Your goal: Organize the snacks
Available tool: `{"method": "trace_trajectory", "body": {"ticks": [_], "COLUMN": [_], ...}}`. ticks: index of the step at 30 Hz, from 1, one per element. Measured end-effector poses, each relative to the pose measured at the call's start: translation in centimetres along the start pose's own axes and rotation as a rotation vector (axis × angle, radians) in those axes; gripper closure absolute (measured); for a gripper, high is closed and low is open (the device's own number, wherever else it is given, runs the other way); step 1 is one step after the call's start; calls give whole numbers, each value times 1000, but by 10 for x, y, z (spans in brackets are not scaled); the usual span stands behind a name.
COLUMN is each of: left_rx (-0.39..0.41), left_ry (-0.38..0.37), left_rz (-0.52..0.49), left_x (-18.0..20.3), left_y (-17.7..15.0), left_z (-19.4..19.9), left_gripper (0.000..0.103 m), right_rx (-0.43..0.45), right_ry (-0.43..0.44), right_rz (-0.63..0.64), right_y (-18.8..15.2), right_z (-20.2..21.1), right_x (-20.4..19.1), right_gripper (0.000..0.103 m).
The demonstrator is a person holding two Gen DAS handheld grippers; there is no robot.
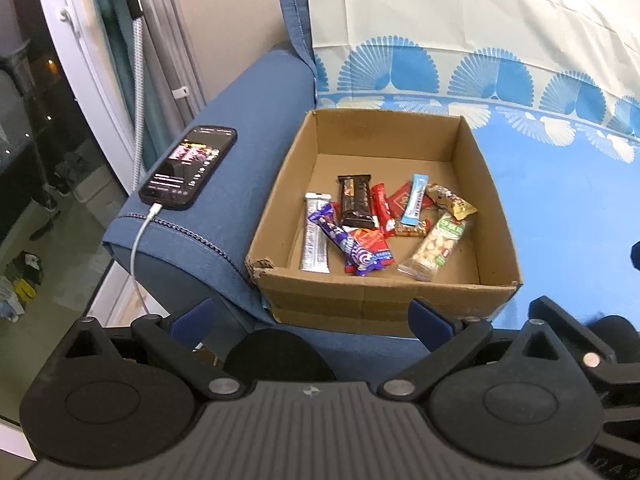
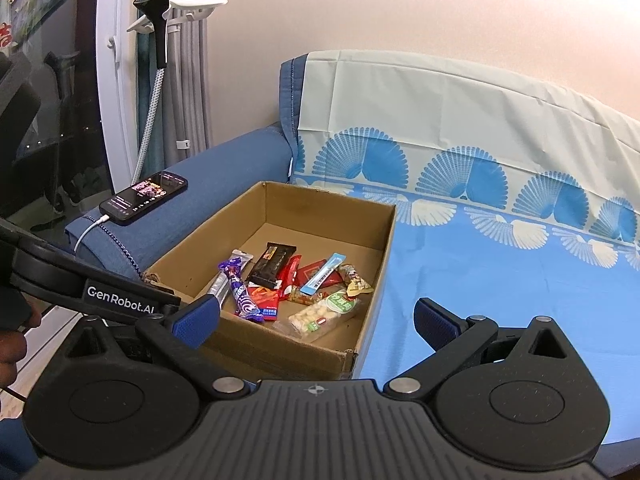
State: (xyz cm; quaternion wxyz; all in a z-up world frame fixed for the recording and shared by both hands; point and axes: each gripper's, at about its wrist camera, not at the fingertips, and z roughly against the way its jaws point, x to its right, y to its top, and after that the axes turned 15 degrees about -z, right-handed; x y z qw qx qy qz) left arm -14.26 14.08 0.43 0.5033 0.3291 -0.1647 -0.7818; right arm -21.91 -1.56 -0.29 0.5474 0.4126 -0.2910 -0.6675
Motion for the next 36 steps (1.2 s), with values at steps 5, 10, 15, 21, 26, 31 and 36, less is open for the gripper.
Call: {"method": "trace_trajectory", "body": {"ticks": [5, 10, 15, 21, 26, 31, 36], "left_rx": [-31, -36, -37, -37, -37, -40, -38], "left_ry": [-20, -9, -9, -8, -9, -8, -3], "left_rz": [-7, -13, -17, -19, -19, -17, -4], "left_x": [-1, -1, -1, -1, -1, -1, -2], "left_y": [-1, -3, -2, -2, -2, -2, -2], "left_z": [-7, -9, -9, -9, -9, -8, -7], "left_gripper": [0, 0, 0, 0, 0, 0, 0], "right_rx": [-2, -4, -4, -4, -4, -4, -5], "right_ry": [-3, -3, -4, -2, -3, -3, 0], "right_rz": [-5, -6, -7, -6, -6, -6, -7], "right_y": [0, -1, -1, -1, -1, -1, -1], "right_z": [0, 0, 0, 0, 0, 0, -1], "right_x": [1, 1, 1, 1, 1, 1, 1], "right_gripper": [1, 1, 1, 1, 1, 1, 1]}}
